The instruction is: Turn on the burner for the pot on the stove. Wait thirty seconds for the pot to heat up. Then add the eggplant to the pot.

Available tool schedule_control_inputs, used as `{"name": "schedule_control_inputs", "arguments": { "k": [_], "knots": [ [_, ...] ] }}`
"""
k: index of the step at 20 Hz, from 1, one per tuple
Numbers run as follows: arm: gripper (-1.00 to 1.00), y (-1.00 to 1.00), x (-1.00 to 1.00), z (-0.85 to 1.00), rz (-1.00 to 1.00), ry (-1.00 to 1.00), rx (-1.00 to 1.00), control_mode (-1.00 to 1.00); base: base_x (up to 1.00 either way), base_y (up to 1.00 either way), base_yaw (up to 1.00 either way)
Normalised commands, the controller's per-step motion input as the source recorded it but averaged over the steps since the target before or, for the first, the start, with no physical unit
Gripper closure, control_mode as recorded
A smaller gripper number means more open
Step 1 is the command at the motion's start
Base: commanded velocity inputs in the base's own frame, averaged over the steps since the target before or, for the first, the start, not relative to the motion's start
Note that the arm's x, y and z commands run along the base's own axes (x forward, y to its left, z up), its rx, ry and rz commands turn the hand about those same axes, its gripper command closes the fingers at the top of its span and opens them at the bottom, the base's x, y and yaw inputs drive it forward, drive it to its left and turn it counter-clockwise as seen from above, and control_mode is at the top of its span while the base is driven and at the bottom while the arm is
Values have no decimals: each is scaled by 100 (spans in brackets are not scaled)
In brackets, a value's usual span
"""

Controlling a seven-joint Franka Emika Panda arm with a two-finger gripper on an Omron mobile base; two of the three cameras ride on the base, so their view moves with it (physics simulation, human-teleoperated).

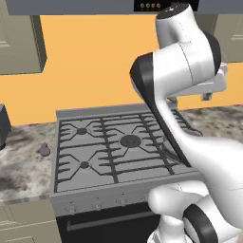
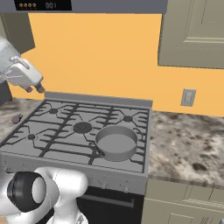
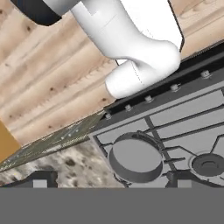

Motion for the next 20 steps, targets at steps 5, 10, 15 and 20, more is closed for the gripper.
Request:
{"name": "schedule_control_inputs", "arguments": {
  "k": [5, 10, 15, 20],
  "knots": [
    [-100, 47, 22, -49, 5, 1, 16, -100, 0, 0, 0],
    [-100, 53, 16, -42, 6, 6, 14, -100, 0, 0, 0],
    [-100, 66, 22, -39, 6, 8, 12, -100, 0, 0, 0],
    [-100, 66, 21, -21, 8, 16, 10, -100, 0, 0, 0]
  ]
}}
